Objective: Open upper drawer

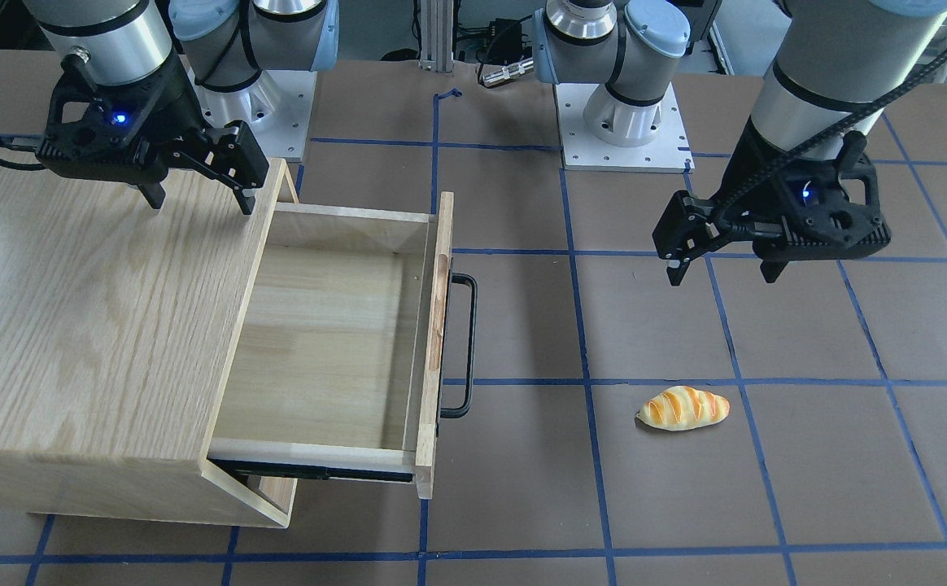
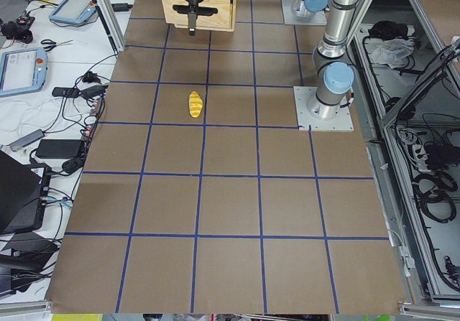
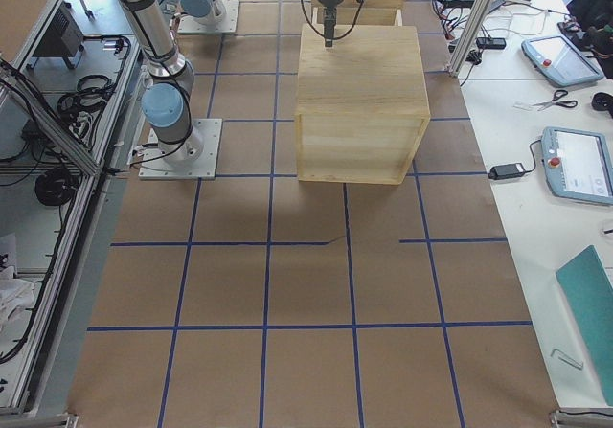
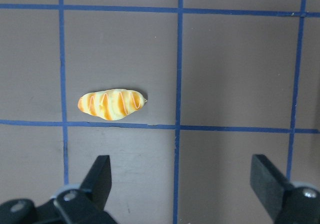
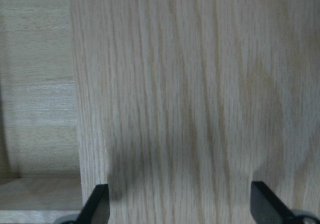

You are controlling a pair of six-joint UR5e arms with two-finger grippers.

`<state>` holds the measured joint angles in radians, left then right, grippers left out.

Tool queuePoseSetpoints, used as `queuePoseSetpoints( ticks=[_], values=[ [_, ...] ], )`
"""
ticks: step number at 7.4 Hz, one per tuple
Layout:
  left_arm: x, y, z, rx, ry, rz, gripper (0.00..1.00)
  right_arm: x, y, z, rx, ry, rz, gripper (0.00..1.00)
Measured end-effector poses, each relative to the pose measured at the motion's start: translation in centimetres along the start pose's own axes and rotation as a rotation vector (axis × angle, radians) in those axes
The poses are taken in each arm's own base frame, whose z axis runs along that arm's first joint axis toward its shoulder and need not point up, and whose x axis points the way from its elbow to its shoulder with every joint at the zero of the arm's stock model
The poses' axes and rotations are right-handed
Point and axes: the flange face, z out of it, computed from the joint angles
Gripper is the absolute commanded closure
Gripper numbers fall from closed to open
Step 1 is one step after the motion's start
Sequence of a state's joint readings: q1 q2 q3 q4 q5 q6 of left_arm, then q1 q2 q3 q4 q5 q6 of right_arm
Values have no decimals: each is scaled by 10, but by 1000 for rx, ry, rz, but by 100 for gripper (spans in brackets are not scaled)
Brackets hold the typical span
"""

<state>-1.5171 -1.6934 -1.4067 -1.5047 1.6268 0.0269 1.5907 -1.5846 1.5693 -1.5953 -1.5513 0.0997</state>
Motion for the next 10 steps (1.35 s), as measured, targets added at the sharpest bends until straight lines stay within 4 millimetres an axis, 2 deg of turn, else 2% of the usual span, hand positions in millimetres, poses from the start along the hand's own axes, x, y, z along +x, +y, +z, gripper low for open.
queuePoseSetpoints(
  ticks=[2, 4, 10],
  values=[
    [-19, 7, 3, -33, -2, -17, 0, 0, 0, 0, 0, 0, 0, 0],
    [-28, 11, 6, -41, 15, 32, 0, 0, 0, 0, 0, 1, 0, 0],
    [-22, 13, 9, -41, 54, 57, 0, 0, 0, 0, 0, 1, 0, 0]
  ],
)
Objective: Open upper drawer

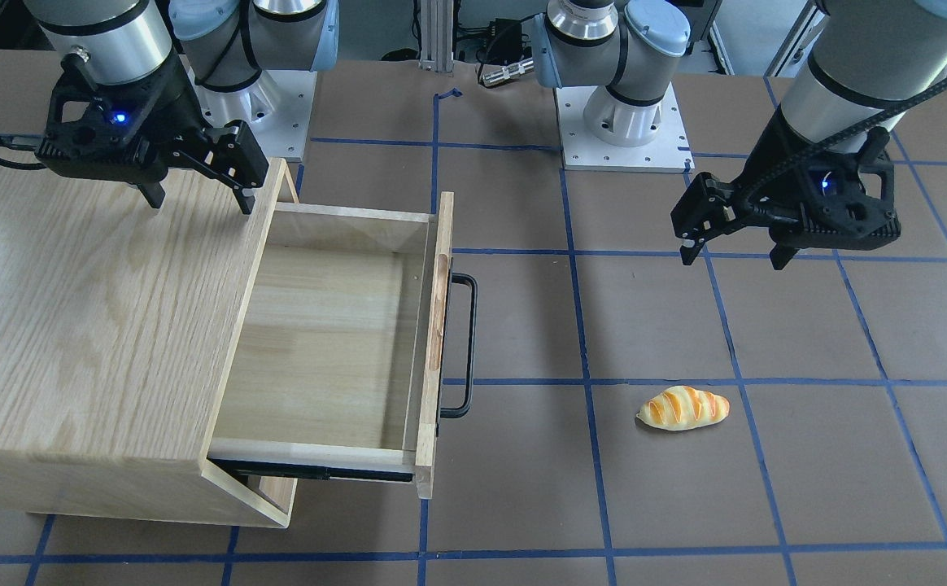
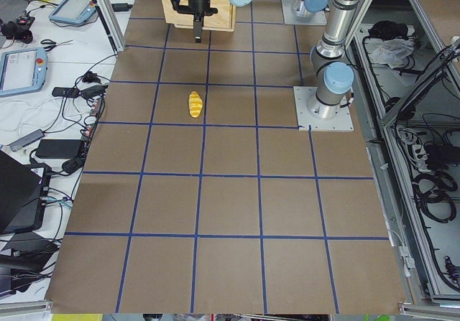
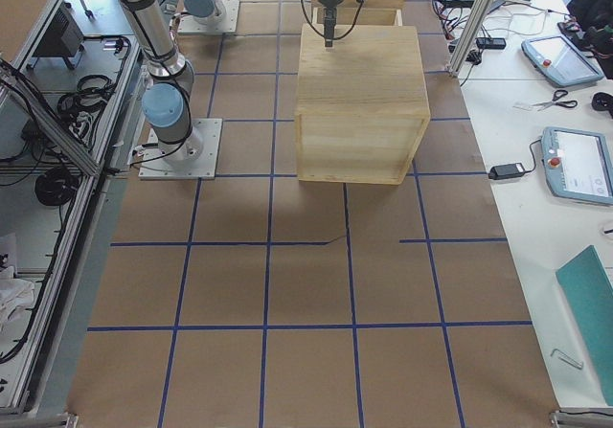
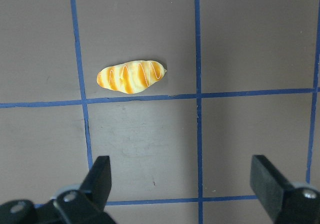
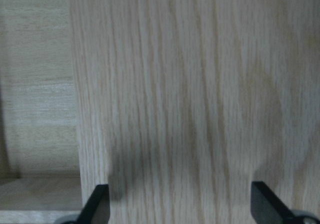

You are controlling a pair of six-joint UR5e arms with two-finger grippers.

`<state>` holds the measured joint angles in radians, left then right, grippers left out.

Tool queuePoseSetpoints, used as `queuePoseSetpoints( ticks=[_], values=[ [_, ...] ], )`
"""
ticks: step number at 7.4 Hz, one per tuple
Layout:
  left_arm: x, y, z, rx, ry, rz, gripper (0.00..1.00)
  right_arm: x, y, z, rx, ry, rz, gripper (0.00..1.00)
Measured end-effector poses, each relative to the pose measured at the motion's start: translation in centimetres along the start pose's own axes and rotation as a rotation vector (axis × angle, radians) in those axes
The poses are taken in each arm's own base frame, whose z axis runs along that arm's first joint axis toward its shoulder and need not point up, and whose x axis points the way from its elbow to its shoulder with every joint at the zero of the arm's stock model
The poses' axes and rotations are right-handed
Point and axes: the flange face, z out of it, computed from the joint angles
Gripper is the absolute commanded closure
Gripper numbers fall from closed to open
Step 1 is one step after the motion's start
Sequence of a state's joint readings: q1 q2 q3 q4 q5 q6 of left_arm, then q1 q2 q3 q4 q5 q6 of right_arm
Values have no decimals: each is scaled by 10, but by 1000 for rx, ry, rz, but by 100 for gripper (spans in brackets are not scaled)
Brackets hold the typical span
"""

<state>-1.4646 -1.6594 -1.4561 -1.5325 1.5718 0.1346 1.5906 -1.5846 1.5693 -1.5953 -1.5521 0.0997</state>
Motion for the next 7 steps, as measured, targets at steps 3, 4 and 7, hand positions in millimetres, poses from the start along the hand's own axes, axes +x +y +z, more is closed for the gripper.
queuePoseSetpoints(
  ticks=[3, 4, 7],
  values=[
    [7, 2, 0, -4, 0, -84, 0, 0, 0, 0, 0, 0, 0, 0],
    [13, 3, 1, -5, -3, -80, 0, 0, 0, 0, 0, 0, 0, 0],
    [31, 5, 2, -4, -5, -45, 0, 0, 0, 0, 0, 0, 0, 0]
  ],
)
